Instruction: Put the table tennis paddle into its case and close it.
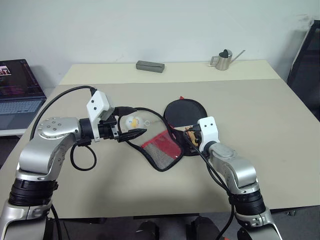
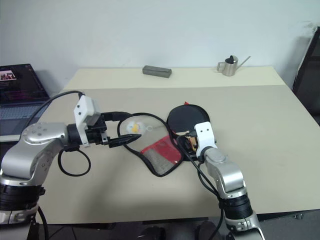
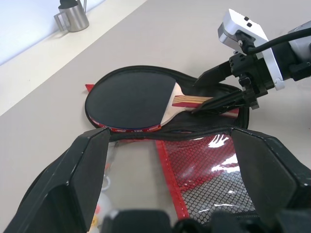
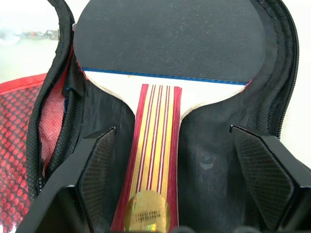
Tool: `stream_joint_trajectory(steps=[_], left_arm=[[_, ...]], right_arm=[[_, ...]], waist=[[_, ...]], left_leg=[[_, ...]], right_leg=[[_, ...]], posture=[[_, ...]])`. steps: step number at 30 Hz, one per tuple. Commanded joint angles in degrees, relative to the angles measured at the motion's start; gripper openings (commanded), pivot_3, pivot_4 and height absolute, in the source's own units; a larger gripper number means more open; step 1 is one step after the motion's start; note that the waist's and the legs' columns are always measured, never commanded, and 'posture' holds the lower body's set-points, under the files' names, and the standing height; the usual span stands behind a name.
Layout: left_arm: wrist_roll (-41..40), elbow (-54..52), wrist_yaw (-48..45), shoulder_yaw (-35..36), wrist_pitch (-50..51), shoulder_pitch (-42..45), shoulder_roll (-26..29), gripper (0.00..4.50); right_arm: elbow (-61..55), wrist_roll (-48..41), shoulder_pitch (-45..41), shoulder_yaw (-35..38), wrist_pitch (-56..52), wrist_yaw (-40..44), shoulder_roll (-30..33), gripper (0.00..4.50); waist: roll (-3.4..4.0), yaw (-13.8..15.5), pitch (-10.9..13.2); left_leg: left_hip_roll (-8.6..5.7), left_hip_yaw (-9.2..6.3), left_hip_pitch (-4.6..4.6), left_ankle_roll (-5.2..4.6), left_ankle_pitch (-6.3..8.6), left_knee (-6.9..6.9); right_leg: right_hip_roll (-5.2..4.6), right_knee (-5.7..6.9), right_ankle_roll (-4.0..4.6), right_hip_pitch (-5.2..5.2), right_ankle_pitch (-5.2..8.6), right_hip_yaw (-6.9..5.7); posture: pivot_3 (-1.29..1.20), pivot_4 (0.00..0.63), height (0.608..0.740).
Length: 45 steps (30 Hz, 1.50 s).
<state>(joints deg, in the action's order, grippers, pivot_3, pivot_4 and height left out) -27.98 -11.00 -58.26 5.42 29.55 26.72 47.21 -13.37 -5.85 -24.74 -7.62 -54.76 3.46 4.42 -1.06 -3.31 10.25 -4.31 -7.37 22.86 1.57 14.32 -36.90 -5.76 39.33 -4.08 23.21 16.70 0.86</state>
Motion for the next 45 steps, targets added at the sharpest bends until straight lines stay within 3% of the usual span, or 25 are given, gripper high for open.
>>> stream_joint_trajectory(steps=[1, 11, 18, 24, 33, 45], left_arm=[[-0.11, -0.13, -0.36, 0.97, -1.32, 1.06, 0.18, 4.30], [-0.12, -0.07, -0.15, 0.82, -1.49, 1.27, -0.26, 4.30], [0.08, 0.71, -0.51, 0.77, -1.88, 1.55, -0.19, 4.30], [0.87, 2.79, 0.47, 2.40, -2.79, -0.07, 0.56, 4.30], [3.06, 8.90, 0.10, 6.15, -4.50, -7.74, 2.94, 4.30], [7.64, 18.34, -1.38, 5.18, -10.09, -11.74, 4.03, 4.30]], right_arm=[[-1.76, 0.44, 0.25, -0.16, 2.07, 0.61, 0.37, 4.08], [-1.33, 3.53, 1.42, -3.11, 8.03, 3.66, 5.50, 4.08], [-2.09, 3.37, 1.92, -2.46, 8.86, 4.55, 5.74, 4.08], [-9.58, -8.89, 1.23, 4.58, 4.63, 11.64, 2.48, 4.08], [-7.61, -19.85, -7.29, 15.23, 0.83, 27.49, 20.96, 4.08], [-3.10, -29.37, -13.16, 18.26, 3.52, 50.33, 41.83, 4.08]], waist=[[0.00, 0.00, 0.00], [-0.01, 0.03, 0.00], [-0.01, 0.04, 0.00], [-0.01, 0.03, 0.00], [0.01, 0.32, 0.01], [-0.03, 0.41, 0.01]], left_leg=[[0.00, 0.00, 0.00, 0.00, 0.00, 0.00], [0.01, 0.00, -0.01, -0.01, 0.01, -0.02], [0.01, 0.01, -0.01, -0.01, 0.01, -0.04], [0.02, 0.00, -0.01, -0.03, 0.02, -0.03], [0.02, -0.04, -0.02, -0.11, 0.06, -0.05], [0.03, 0.03, 0.04, -0.13, 0.07, -0.02]], right_leg=[[0.00, 0.00, 0.00, 0.00, 0.00, 0.00], [0.01, 0.04, 0.00, 0.00, 0.00, 0.00], [0.02, 0.06, 0.00, -0.01, 0.00, 0.00], [0.02, 0.08, 0.00, 0.00, 0.00, 0.01], [0.02, 0.06, 0.00, -0.04, 0.00, -0.05], [-0.03, -0.18, -0.04, -0.08, -0.07, -0.05]], posture=[[0.00, 0.150, 0.740], [0.00, 0.150, 0.740], [0.00, 0.150, 0.740], [0.00, 0.150, 0.740], [0.00, 0.150, 0.740], [0.00, 0.150, 0.740]])
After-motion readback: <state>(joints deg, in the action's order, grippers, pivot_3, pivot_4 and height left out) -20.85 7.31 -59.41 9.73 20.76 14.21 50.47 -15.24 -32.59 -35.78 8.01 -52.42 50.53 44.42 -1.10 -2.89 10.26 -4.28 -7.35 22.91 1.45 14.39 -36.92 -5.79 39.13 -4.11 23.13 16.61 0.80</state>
